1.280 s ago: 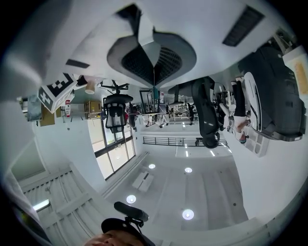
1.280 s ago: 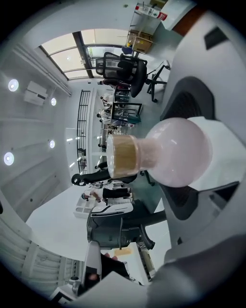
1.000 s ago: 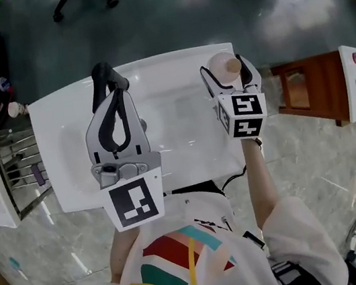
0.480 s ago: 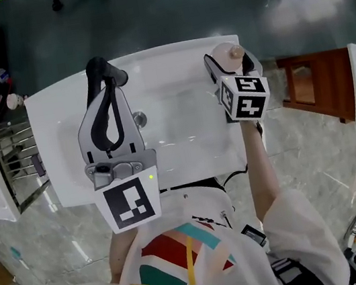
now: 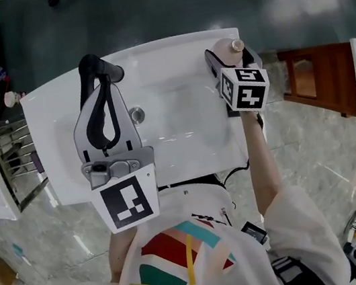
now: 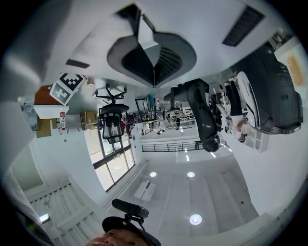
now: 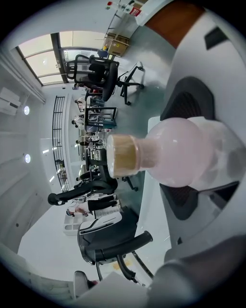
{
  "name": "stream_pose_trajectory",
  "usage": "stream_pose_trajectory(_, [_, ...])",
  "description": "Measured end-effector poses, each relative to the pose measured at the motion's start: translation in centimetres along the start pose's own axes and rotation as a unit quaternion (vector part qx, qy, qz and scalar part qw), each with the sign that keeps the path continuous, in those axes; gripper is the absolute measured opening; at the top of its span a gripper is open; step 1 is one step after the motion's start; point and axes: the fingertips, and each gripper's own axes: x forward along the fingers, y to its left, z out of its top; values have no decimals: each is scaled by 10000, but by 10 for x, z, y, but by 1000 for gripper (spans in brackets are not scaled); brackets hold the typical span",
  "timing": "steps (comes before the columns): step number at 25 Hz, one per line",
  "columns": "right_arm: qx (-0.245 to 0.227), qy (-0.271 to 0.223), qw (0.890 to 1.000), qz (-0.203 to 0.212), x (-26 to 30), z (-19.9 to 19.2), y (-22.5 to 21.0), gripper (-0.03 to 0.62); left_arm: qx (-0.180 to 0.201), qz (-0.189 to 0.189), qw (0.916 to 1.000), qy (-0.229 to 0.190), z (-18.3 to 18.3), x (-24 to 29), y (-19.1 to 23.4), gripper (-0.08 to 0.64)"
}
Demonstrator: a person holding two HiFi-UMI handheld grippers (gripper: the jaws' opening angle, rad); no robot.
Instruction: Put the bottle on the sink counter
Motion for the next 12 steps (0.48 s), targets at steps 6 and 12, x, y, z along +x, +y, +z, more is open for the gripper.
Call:
stream_pose_trajectory(6, [51,94,9999,-44,4,-7,-3,387,5,-6,10000,-28,-1,-3,2,18])
stream_pose_trajectory(12, [-47,189,9998,-46,5,-7,-2,387,-51,32,10000,-23,-4,-6,8,18])
